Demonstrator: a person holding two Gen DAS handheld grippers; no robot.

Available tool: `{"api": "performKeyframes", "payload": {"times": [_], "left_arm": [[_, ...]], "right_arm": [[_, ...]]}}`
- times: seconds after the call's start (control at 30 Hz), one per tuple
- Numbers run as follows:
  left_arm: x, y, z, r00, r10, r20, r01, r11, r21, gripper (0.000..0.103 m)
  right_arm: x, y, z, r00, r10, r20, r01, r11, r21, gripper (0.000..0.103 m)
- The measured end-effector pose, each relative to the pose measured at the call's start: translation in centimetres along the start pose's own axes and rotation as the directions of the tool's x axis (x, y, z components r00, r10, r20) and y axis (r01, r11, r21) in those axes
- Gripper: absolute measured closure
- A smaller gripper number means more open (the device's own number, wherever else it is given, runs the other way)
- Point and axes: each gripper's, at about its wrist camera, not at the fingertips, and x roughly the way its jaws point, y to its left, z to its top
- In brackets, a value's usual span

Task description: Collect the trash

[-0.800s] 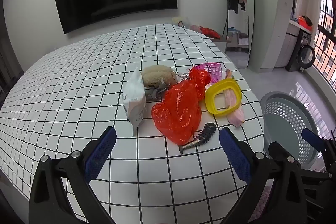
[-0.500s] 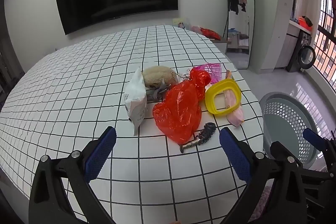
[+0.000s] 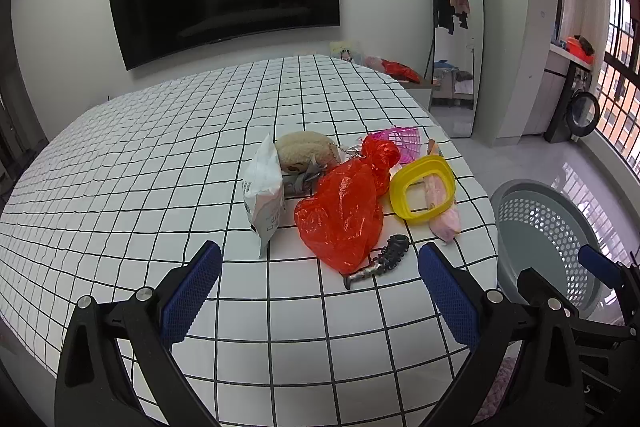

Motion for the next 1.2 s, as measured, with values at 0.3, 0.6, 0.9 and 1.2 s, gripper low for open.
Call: {"api": "performKeyframes", "payload": {"times": [0.3,0.6,0.9,1.2], "left_arm": [[-0.6,0.3,-0.2,1.000,-0.006,0.013,0.006,1.000,-0.011,0.006],[-0.9,0.5,-0.4,1.000,-0.002,0.024,0.003,1.000,-0.017,0.006],[-1.0,0.5,-0.5,1.000,-0.001,0.029,0.002,1.000,-0.018,0.006],[-1.0,0.4,-0.5,1.000,0.000,0.031,0.001,1.000,-0.014,0.006]], "right_arm": [[-0.9,0.3,-0.2,1.000,-0.008,0.013,0.008,1.000,-0.009,0.013],[-1.2,0.5,-0.3,1.000,-0.008,0.021,0.009,1.000,-0.013,0.013],[-1.4,0.6,-0.4,1.000,-0.012,0.027,0.013,1.000,-0.014,0.013],[-1.6,0.3,-0.4,0.999,-0.012,0.029,0.013,1.000,-0.010,0.013]]}}
